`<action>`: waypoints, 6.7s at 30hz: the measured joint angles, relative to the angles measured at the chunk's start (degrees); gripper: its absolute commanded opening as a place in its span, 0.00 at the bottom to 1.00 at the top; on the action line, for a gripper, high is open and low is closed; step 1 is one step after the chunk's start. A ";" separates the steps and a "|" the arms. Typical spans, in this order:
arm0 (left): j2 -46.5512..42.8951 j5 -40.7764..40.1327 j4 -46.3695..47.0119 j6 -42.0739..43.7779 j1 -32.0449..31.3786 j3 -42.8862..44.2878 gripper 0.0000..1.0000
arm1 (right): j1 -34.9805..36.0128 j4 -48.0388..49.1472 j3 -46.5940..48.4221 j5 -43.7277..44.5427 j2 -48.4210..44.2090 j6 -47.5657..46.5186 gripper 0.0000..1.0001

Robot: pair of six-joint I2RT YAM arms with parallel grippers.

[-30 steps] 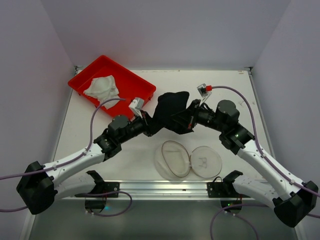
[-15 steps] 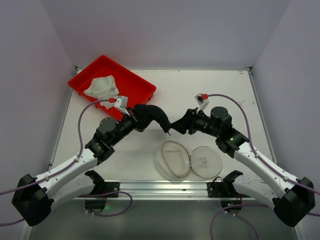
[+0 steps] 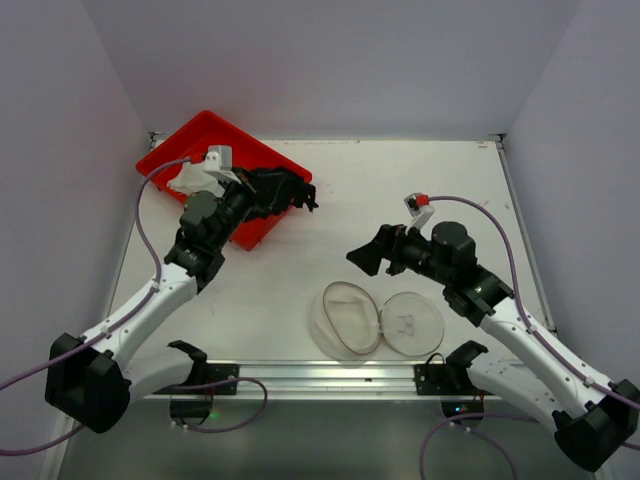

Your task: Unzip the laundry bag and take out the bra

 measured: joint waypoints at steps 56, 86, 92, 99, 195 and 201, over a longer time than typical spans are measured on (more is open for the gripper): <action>36.13 -11.58 -17.68 8.11 6.21 20.74 0.93 | 0.00 -8.55 -7.96 6.91 -1.46 1.33 0.93; 5.29 7.23 -33.88 -5.53 -4.37 -7.32 0.61 | 0.00 -0.17 13.77 4.48 48.15 6.45 0.51; 6.80 8.31 -31.17 -6.54 -4.81 -8.00 0.58 | 0.00 -0.76 22.23 5.77 51.45 3.02 0.57; 14.95 6.27 -28.68 -7.43 -5.16 -8.09 0.44 | -0.02 -5.20 23.19 10.03 47.93 -0.31 0.72; 25.07 -1.14 -14.45 -16.98 -16.90 -10.19 0.01 | 12.61 9.22 3.23 -4.98 37.73 -4.00 0.02; 25.20 0.13 -10.27 -17.64 -16.70 -12.33 0.01 | 12.55 13.35 2.84 -8.94 41.27 -2.49 0.19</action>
